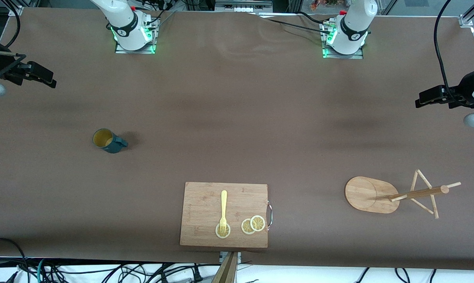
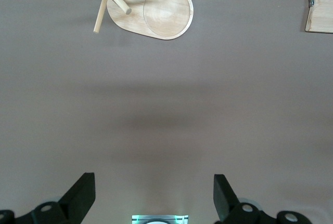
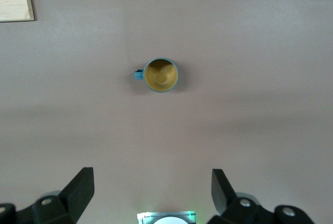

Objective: Pass cup and hang on rack
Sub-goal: 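Move the right gripper down toward the teal mug, then close the right gripper on the teal mug rim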

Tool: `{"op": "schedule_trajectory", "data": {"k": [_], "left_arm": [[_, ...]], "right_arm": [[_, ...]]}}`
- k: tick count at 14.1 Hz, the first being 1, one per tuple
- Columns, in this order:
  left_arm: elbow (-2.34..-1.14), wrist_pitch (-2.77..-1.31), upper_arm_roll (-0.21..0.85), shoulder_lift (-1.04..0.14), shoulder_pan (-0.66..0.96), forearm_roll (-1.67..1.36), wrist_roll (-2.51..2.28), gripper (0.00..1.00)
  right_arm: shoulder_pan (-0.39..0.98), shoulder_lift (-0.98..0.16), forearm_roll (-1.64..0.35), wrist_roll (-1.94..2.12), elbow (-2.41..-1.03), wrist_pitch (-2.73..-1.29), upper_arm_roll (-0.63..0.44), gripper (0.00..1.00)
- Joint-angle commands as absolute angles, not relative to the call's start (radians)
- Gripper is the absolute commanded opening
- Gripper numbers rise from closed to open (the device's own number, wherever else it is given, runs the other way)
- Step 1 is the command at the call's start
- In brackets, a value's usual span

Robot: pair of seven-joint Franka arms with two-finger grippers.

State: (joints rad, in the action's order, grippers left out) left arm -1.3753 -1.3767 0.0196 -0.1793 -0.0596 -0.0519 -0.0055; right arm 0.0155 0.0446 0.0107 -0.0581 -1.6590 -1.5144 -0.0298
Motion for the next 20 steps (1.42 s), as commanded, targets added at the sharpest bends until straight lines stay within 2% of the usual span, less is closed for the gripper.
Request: {"op": "schedule_trajectory", "data": {"k": [1,7,10,14,17,20], "left_arm": [[-1.345,-1.373,0.017,-0.193,-0.054,-0.032,0.008,1.00],[-1.345,-1.373,0.017,-0.193,-0.052,-0.032,0.008,1.00],[-1.345,-1.373,0.017,-0.193,-0.052,-0.032,0.008,1.00],[-1.345,-1.373,0.017,-0.193,-0.054,-0.032,0.008,1.00],[-1.345,-1.373,0.017,-0.193,-0.054,-0.032,0.008,1.00],[-1.345,-1.373,0.017,-0.193,-0.054,-0.032,0.008,1.00]], "right_arm": [[0.020,0.022,0.015,-0.060,-1.634,-1.502,-0.037,1.00],[0.025,-0.023,0.049,-0.061,-1.634,-1.543,-0.034,1.00],[0.076,-0.098,0.148,-0.058,-1.634,-1.556,-0.034,1.00],[0.075,-0.170,0.141,-0.074,-1.654,-1.586,-0.038,1.00],[0.071,-0.173,0.133,-0.074,-1.764,-1.760,-0.061,1.00],[0.071,-0.169,0.074,-0.061,-1.949,-2.035,-0.084,1.00]]}}
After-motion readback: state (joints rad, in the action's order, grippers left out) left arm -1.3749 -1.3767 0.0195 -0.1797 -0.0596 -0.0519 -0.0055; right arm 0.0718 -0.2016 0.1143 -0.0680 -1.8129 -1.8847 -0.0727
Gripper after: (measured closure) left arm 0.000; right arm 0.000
